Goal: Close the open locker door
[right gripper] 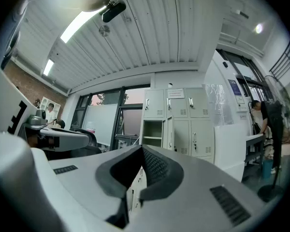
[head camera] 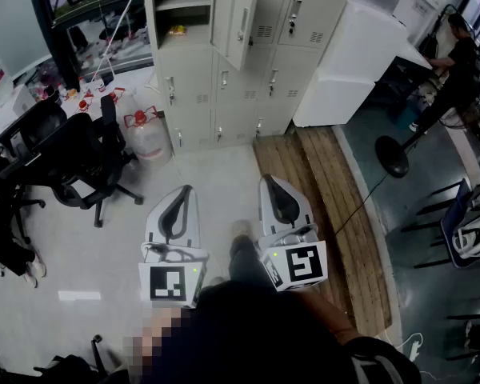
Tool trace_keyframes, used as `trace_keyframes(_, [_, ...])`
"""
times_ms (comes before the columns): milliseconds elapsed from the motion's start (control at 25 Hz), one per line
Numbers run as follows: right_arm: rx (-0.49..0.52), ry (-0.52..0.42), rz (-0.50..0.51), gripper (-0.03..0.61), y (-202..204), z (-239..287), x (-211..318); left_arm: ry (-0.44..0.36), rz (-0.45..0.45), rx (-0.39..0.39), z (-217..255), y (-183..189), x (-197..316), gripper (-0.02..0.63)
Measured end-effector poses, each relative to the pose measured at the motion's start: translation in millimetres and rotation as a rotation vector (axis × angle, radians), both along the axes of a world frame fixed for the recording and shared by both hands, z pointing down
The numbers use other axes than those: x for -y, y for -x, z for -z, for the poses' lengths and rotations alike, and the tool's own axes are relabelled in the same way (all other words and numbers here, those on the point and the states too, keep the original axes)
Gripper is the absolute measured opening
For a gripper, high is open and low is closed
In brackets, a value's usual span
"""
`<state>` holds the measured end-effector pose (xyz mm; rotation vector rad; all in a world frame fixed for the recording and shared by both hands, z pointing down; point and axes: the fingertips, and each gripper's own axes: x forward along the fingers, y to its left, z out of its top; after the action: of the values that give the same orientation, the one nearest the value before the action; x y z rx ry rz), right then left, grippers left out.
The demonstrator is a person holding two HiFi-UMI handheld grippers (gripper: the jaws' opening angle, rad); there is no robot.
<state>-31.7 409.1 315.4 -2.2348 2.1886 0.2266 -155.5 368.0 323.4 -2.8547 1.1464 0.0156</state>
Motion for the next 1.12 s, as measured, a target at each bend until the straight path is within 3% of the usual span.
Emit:
trace_keyframes(280, [0.017,-0.024,0.022,0.017,-23,0,37,-0.013,-0.003,-0.006,-1,-28,32,0.002])
trace_keyframes(640, [0.031,-0.013,0.090,0.018,-79,6,129,-0.013,0.004,-0.001,9,-93,115,0.002])
trace_keyframes(1120, [0.049,-0.018,0.218,0.078,-153,22,236,-0.013,0.120,0.010,26,-164,212,0.002])
